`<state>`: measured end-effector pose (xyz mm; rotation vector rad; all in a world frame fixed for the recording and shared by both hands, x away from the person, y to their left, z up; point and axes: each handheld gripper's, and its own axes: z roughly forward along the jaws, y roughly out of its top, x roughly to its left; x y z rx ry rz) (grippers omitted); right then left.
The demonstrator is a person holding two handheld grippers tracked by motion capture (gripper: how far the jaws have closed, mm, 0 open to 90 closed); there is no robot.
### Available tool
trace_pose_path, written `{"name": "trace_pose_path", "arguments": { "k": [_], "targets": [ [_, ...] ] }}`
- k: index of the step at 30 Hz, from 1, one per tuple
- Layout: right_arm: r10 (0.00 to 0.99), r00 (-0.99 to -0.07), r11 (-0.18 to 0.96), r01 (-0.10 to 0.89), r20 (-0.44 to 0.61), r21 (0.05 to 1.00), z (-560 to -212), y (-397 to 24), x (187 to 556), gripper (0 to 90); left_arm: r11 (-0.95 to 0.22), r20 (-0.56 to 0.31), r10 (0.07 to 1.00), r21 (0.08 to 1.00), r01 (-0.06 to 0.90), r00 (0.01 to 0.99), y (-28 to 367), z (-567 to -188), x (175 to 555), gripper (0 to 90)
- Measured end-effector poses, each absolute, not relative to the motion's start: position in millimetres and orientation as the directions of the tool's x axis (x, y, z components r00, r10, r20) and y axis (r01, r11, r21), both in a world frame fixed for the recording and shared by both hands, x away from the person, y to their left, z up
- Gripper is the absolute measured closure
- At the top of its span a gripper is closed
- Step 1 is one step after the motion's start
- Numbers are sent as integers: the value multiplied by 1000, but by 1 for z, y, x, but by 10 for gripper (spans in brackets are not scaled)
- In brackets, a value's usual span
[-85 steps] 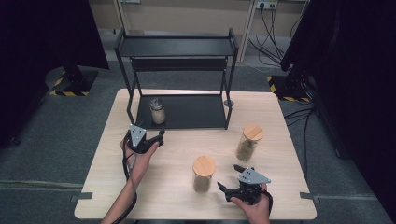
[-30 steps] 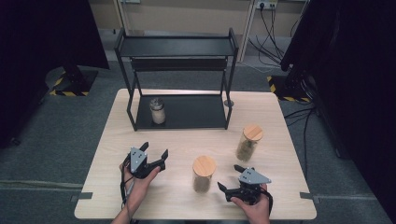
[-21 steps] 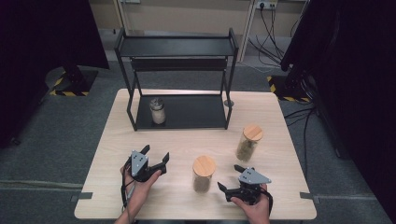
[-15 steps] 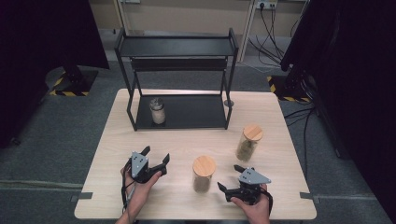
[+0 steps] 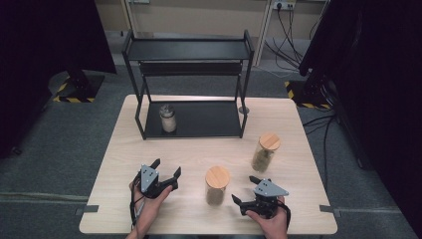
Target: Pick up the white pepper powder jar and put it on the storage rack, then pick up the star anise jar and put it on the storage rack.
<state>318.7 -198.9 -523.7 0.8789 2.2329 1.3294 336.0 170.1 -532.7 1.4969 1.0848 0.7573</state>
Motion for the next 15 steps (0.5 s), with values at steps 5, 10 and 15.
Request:
{"name": "trace_pose_path", "arguments": {
  "k": [5,10,15],
  "targets": [
    [691,-722,349,314,-17,883,-524,-199,319,63,6,-97,918,973,230,384,171,-533,336,143],
    [688,-725,354,304,-25,885,-524,-199,318,58,3,-95,917,973,232,388,171,-533,336,142],
    [662,-749,322,292,6,901,-523,-202,315,52,-4,-87,917,973,229,389,169,-533,336,142]
  ]
}}
